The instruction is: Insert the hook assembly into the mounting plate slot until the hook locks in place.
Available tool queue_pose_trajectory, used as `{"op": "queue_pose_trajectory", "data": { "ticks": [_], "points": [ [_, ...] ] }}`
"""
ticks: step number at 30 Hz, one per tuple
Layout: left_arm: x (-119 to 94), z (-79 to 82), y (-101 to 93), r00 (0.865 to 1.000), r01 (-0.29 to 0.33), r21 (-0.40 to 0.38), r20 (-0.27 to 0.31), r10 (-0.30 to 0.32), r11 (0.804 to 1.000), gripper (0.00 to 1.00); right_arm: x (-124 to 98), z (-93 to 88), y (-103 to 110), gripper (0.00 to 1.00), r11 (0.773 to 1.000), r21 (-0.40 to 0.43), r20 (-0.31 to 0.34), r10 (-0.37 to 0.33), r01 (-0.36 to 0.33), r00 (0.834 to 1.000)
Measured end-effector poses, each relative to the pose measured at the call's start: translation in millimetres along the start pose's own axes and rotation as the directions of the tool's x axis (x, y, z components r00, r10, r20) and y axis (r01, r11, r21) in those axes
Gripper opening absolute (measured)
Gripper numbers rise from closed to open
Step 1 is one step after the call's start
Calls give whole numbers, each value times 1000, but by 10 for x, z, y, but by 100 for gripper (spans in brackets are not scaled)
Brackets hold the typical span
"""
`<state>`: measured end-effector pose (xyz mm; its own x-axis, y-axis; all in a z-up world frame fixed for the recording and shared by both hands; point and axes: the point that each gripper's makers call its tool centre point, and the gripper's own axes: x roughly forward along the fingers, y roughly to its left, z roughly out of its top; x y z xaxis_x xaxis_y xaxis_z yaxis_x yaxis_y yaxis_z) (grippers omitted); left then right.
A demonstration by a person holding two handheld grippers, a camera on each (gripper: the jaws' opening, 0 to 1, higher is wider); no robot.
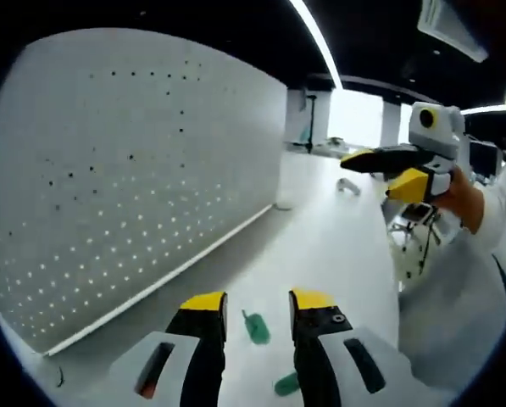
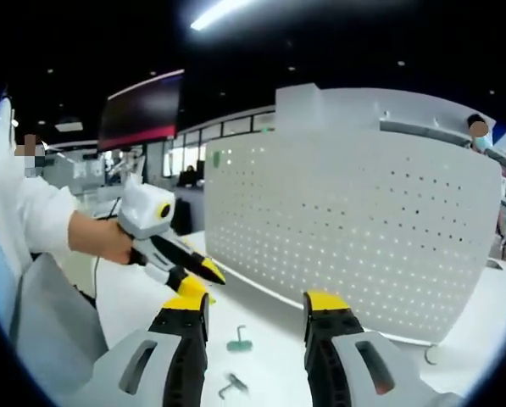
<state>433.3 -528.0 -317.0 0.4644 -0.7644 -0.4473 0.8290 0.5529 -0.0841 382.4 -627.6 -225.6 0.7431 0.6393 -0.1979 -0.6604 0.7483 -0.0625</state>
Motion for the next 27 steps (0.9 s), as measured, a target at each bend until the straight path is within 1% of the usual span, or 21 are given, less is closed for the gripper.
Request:
{"op": "queue_pose_trajectory", "data": {
  "ticks": [1, 2, 4, 5, 7, 9, 11, 12, 13, 15, 17, 19, 22, 24, 25, 27],
  "points": [
    [51, -58, -12, 1000, 14, -1, -25, -14, 1000, 29, -13, -9, -8, 44, 1000, 0, -1, 0, 0, 1000],
    [85, -78, -8, 999, 17, -1, -30, -17, 1000, 28, -30, -22, -22, 44, 1000, 1, -4, 0, 0, 1000],
    [166, -174, -32, 996, 49, -17, -72, -50, 999, 26, -61, -39, -41, 44, 1000, 1, -9, -2, 2, 1000],
    [212, -209, 1, 996, 39, -37, -84, -42, 999, 25, -67, -42, -45, 44, 1000, 1, -9, -3, 3, 1000],
    [260, -242, -24, 993, 61, -94, -92, -70, 994, 23, -101, -51, -73, 44, 1000, 1, -9, -10, 10, 1000],
    [317, -281, 21, 992, 54, -87, -106, -63, 995, 22, -129, -65, -103, 45, 1000, 6, -7, -19, 19, 1000],
    [347, -314, 40, 991, 55, -98, -120, -67, 994, 21, -137, -83, -113, 45, 1000, 11, -7, -23, 23, 1000],
    [369, -361, 45, 986, 61, -125, -146, -79, 990, 21, -137, -104, -121, 45, 1000, 14, -10, -26, 26, 1000],
    [386, -368, 54, 985, 62, -129, -151, -82, 990, 21, -136, -123, -127, 45, 1000, 15, -14, -27, 28, 1000],
    [421, -405, 57, 979, 72, -138, -181, -96, 988, 20, -134, -141, -136, 45, 999, 16, -17, -31, 31, 999],
    [457, -410, 74, 976, 74, -116, -196, -96, 990, 21, -130, -148, -140, 45, 999, 17, -18, -33, 33, 999],
    [484, -430, 91, 971, 74, -124, -215, -100, 989, 20, -126, -152, -143, 45, 999, 20, -17, -35, 35, 999],
    [522, -513, 108, 959, 77, -111, -263, -104, 991, 19, -125, -158, -153, 45, 999, 21, -15, -39, 39, 999],
    [534, -581, 96, 946, 87, -112, -301, -118, 990, 17, -128, -166, -158, 45, 999, 22, -16, -42, 42, 999],
    [545, -598, 93, 942, 91, -112, -311, -121, 990, 17, -131, -174, -164, 45, 999, 22, -17, -45, 45, 999],
    [560, -600, 95, 940, 96, -115, -317, -128, 989, 17, -134, -195, -175, 45, 998, 25, -20, -49, 49, 999]
  ]
}}
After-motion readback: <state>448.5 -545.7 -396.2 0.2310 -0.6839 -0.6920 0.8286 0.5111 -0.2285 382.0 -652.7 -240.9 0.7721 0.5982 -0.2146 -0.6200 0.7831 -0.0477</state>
